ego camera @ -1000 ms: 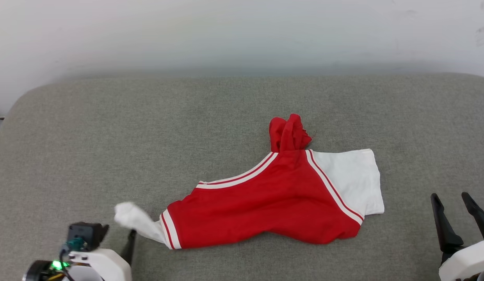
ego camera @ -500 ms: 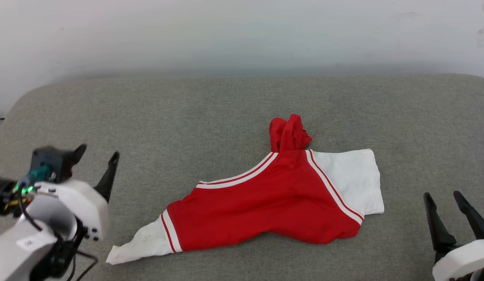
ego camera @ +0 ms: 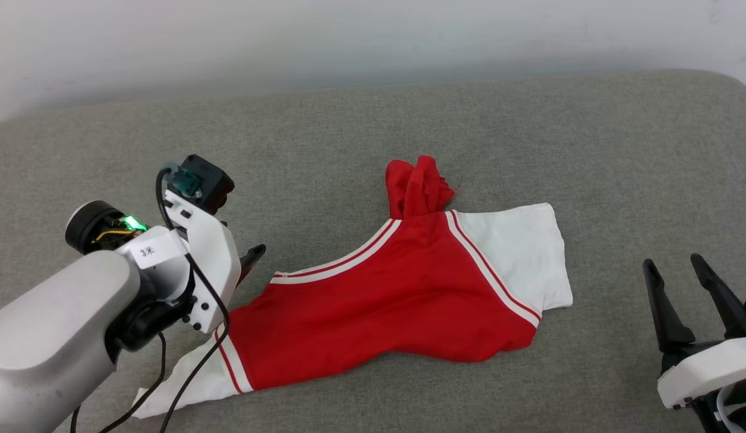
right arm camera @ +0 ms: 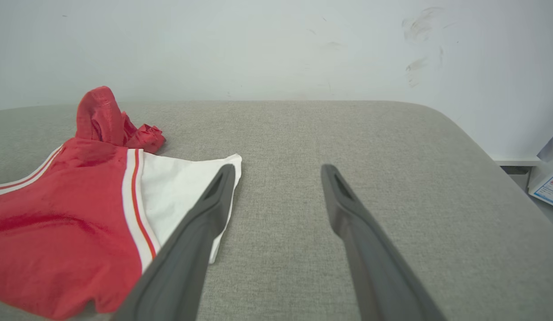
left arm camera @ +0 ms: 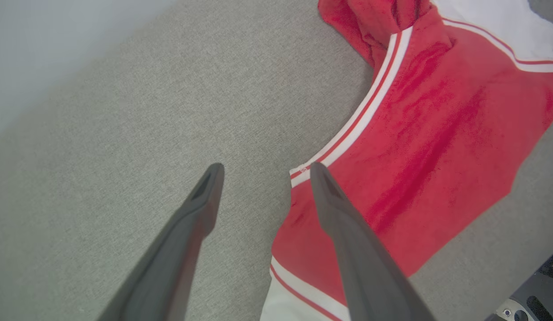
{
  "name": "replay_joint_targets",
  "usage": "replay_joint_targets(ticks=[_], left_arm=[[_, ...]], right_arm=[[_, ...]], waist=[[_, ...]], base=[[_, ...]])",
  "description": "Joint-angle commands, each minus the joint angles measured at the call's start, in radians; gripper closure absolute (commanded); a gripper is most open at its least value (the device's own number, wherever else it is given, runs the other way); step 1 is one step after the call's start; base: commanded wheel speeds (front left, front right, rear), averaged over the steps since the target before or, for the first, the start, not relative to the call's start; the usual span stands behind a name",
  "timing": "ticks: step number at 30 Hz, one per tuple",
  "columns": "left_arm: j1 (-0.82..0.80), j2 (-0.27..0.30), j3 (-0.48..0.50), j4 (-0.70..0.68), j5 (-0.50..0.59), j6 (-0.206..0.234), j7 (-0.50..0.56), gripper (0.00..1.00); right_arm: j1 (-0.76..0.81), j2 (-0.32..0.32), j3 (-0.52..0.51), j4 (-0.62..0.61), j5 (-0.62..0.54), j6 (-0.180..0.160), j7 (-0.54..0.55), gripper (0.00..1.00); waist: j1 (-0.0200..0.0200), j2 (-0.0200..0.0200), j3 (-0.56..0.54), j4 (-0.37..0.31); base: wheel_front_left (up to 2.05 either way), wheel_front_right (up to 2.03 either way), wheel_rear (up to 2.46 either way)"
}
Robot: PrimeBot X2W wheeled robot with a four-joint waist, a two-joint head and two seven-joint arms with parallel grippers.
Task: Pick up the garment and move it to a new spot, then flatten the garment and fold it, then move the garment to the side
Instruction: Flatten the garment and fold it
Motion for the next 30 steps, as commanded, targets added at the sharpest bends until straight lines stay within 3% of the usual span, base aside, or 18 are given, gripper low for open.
replay_joint_targets(ticks=[1,10,19,20,21,22,30], left_arm=[[-0.016,-0.019,-0.006,0.036,-0.020,-0.020,0.025,0.00],[-0.025,-0.087,-0.075,0.216,-0.036,-0.108,0.113,0.00],[0.016,-0.135,-0.168,0.348,-0.012,-0.164,0.168,0.00],[0.024,-0.142,-0.171,0.356,-0.020,-0.171,0.163,0.36],[0.031,-0.150,-0.171,0.360,-0.024,-0.174,0.155,0.94],[0.031,-0.153,-0.174,0.363,-0.021,-0.180,0.147,1.00],[-0.073,-0.135,-0.133,0.303,0.083,-0.167,-0.009,1.00]], right_arm=[[-0.020,-0.001,0.005,-0.009,-0.008,-0.001,-0.005,0.00],[-0.047,0.011,0.010,-0.018,-0.018,-0.001,-0.015,0.00],[-0.063,0.015,0.013,-0.010,-0.018,-0.001,-0.023,0.00],[-0.064,0.016,0.012,-0.009,-0.019,-0.001,-0.023,0.00],[-0.064,0.017,0.010,-0.008,-0.019,-0.001,-0.023,0.00],[-0.062,0.018,0.009,-0.007,-0.020,-0.001,-0.023,0.00],[-0.035,0.029,-0.007,-0.009,-0.026,-0.001,-0.016,0.00]], waist=[[0.0000,-0.0001,0.023,-0.021],[0.0000,-0.0001,0.084,-0.069],[0.0000,-0.0001,0.114,-0.085],[0.0000,-0.0001,0.114,-0.085],[0.0000,-0.0001,0.112,-0.083],[0.0000,-0.0001,0.110,-0.081],[0.0000,-0.0001,0.064,-0.050]], base=[[0.00,0.00,0.00],[0.00,0.00,0.00],[0.00,0.00,0.00],[0.00,0.00,0.00],[0.00,0.00,0.00],[0.00,0.00,0.00],[0.00,0.00,0.00]])
